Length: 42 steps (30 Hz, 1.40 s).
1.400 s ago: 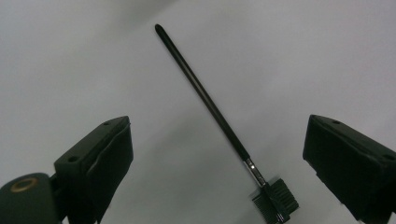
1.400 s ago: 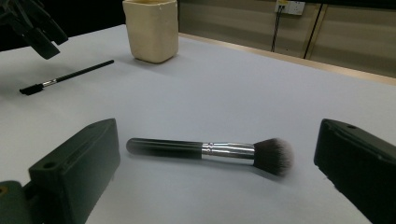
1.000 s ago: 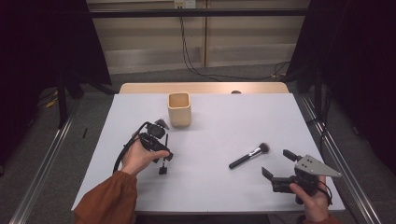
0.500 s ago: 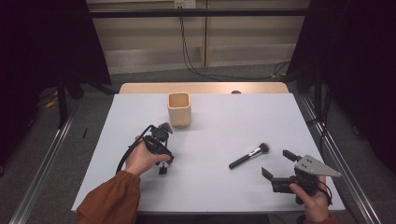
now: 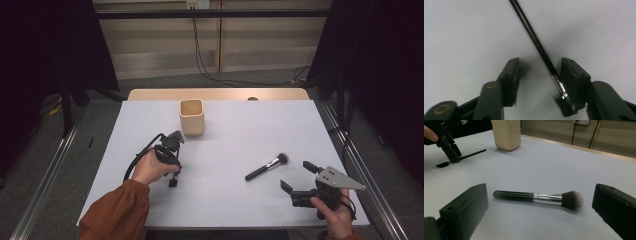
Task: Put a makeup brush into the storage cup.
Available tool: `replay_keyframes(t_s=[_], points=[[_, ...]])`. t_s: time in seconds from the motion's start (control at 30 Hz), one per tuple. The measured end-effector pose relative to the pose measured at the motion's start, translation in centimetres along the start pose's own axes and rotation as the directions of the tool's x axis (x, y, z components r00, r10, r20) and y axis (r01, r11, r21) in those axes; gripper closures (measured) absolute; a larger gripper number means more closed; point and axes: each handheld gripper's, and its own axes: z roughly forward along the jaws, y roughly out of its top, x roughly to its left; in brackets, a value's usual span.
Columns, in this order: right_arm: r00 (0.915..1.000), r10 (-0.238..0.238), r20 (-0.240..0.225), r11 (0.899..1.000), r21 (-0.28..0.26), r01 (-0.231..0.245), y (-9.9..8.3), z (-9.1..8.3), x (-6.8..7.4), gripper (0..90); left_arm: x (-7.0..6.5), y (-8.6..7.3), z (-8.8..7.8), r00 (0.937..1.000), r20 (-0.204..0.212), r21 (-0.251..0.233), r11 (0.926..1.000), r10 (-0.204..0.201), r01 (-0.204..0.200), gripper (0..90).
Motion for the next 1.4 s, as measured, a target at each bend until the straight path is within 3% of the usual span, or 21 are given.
replay_keyframes(t_s=[0.17, 0.3, 0.47, 0.6, 0.8, 1.0, 1.23, 1.4], points=[[1.0, 0.001, 0.001, 1.0, 0.001, -0.001, 0.0, 0.0, 0.0, 0.2, 0.1, 0.0, -0.1, 0.9999, 0.008, 0.011, 0.9999, 0.01, -0.011, 57.9], [1.0, 0.002, -0.003, 1.0, 0.002, -0.002, 0.0, 0.0, 0.0, 0.2, 0.2, 0.1, -0.2, 0.9996, 0.017, 0.028, 0.9993, 0.023, -0.024, 67.7], [1.0, 0.0, -0.002, 1.0, 0.001, 0.0, 0.0, 0.0, 0.0, 0.1, 0.9, 0.0, -0.2, 0.999, 0.045, 0.04, 0.9992, 0.002, -0.003, 80.8], [1.0, 0.002, -0.002, 1.0, 0.002, -0.002, 0.0, 0.0, 0.0, 0.2, 0.9, 0.0, -0.2, 0.9988, 0.047, 0.044, 0.9989, 0.015, -0.017, 85.6], [1.0, 0.001, -0.003, 1.0, 0.003, -0.001, 0.0, 0.0, 0.0, 0.2, 0.9, -0.2, -0.2, 0.9988, 0.045, 0.032, 0.9993, 0.016, -0.017, 86.1], [1.0, 0.003, -0.001, 1.0, 0.005, -0.003, 0.0, 0.1, 0.0, 0.2, 1.4, -0.3, -0.4, 0.9968, 0.08, 0.02, 0.9998, 0.003, -0.005, 86.3], [1.0, 0.002, -0.001, 1.0, 0.005, -0.002, 0.0, 0.1, 0.0, 0.2, 1.8, -0.8, -0.5, 0.9927, 0.12, -0.002, 0.9998, 0.018, -0.018, 86.3], [1.0, 0.004, 0.0, 1.0, 0.007, -0.004, 0.0, 0.2, 0.0, 0.2, 2.3, -1.4, -0.8, 0.9891, 0.147, -0.068, 0.9977, 0.01, 0.0, 86.3]])
